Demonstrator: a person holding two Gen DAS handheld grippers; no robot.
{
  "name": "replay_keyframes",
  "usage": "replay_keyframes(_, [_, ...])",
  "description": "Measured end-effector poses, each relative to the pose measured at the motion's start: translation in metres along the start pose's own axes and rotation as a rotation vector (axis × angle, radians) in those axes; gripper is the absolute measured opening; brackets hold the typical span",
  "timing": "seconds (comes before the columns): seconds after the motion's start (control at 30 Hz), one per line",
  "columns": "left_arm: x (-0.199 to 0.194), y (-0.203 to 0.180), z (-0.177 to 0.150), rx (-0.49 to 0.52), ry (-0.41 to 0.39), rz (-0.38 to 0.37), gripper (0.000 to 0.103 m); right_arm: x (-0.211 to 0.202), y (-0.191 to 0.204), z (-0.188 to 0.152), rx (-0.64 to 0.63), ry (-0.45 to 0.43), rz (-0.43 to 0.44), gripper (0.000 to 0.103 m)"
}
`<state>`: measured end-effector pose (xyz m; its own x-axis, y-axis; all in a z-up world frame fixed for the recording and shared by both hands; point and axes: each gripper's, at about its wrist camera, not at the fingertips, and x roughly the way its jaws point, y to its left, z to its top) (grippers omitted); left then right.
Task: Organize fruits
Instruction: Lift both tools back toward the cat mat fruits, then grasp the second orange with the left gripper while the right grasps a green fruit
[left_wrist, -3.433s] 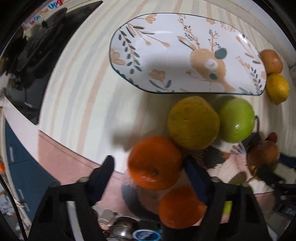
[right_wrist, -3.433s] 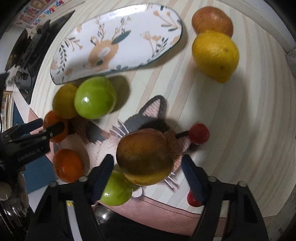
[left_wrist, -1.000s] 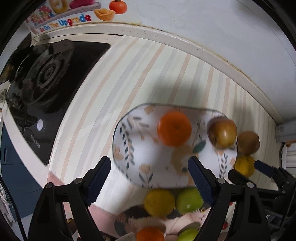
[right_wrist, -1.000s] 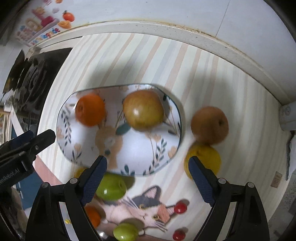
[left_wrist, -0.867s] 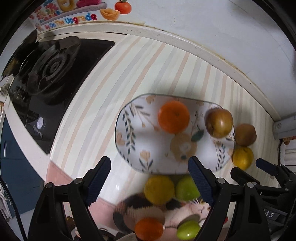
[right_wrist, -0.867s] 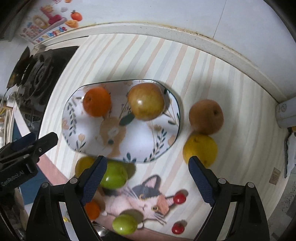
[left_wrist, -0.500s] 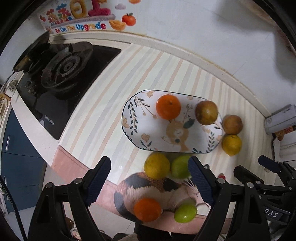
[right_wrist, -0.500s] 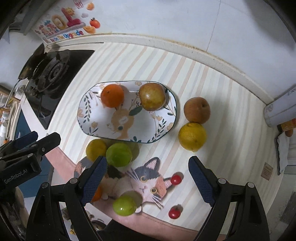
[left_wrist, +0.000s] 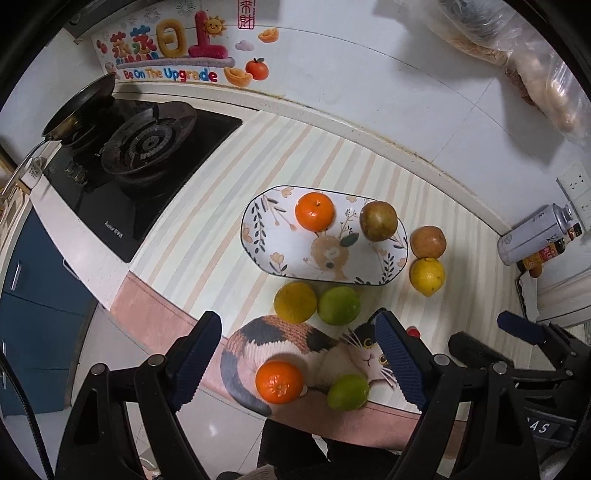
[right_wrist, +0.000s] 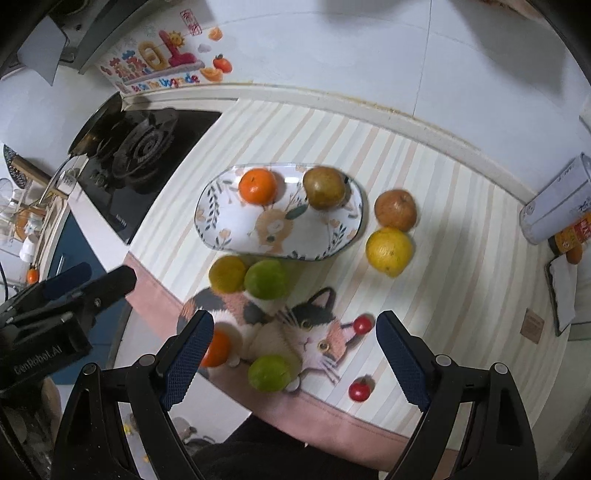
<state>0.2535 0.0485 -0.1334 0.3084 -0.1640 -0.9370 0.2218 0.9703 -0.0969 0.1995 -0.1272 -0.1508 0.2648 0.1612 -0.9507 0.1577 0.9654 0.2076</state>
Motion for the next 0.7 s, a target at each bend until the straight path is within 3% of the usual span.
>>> replay_keyframes(0.17, [0.013,0.012,-0.018,-0.021,0.024,0.055,0.085,0.051,0.0,-0.029,0.005,0.165,0.05,0.092])
replay_keyframes(0.2, [0.018,0.016,-0.023,-0.024,0.041,0.071,0.087,0.067,0.0,-0.037,0.017,0.217,0.071,0.092])
replay_keyframes(0.23, [0.025,0.019,-0.028,-0.027,0.059,0.085,0.098,0.081,-0.001,-0.043,0.028,0.257,0.086,0.092])
replay_keyframes(0.33, [0.043,0.031,-0.046,-0.039,0.099,0.129,0.101,0.123,-0.002,-0.061,0.071,0.37,0.128,0.092])
replay_keyframes(0.53, [0.075,0.051,-0.076,-0.09,0.181,0.177,0.101,0.173,-0.003,-0.076,0.137,0.456,0.177,0.091])
replay_keyframes(0.6, [0.083,0.056,-0.083,-0.104,0.203,0.183,0.101,0.184,-0.003,-0.078,0.147,0.455,0.174,0.084])
replay_keyframes(0.7, [0.094,0.059,-0.088,-0.115,0.233,0.183,0.101,0.194,-0.002,-0.08,0.135,0.455,0.156,0.064])
